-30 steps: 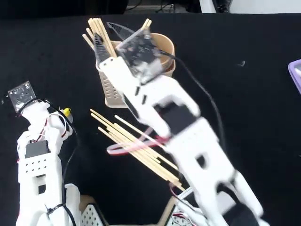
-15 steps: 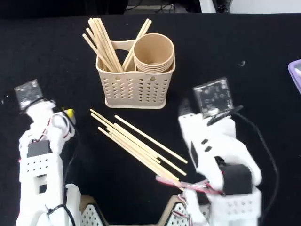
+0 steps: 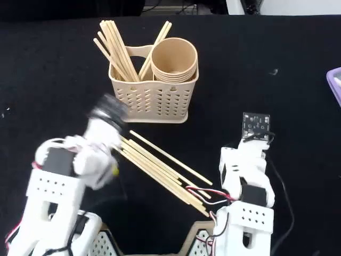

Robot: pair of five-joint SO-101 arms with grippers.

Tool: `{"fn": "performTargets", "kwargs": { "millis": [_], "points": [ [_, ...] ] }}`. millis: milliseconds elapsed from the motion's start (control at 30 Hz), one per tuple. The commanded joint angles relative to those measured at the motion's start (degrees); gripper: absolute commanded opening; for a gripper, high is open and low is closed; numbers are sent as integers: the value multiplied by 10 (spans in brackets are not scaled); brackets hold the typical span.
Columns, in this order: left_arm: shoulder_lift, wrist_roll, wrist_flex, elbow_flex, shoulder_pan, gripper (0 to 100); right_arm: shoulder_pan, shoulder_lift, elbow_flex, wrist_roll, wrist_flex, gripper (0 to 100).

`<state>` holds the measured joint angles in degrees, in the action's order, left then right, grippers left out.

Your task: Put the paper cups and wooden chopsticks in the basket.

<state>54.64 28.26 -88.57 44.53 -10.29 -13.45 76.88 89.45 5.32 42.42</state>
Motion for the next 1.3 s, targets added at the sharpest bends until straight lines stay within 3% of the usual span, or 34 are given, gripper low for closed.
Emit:
{"fn": "performTargets", "kwargs": {
  "millis": [0, 100, 267, 400, 667, 900, 1267],
  "points": [
    [-4, 65, -24, -12, -108, 193, -11, 25, 2, -3, -11, 106],
    [-4, 64, 40, 45, -145, 193, -11, 36, 8, -3, -11, 106],
    [-56, 50, 182, 131, -145, 200, -11, 49, 11, -3, -10, 106],
    [-134, -6, 267, 118, -150, 285, -11, 49, 12, -3, -10, 106],
    [-284, 48, 277, 7, -181, 274, -11, 49, 12, -2, -11, 106],
    [-427, 53, 277, -95, -182, 274, -11, 49, 12, -2, -12, 106],
    [-558, 77, 291, -153, -181, 273, -9, 50, 16, -2, -13, 106]
  ]
}}
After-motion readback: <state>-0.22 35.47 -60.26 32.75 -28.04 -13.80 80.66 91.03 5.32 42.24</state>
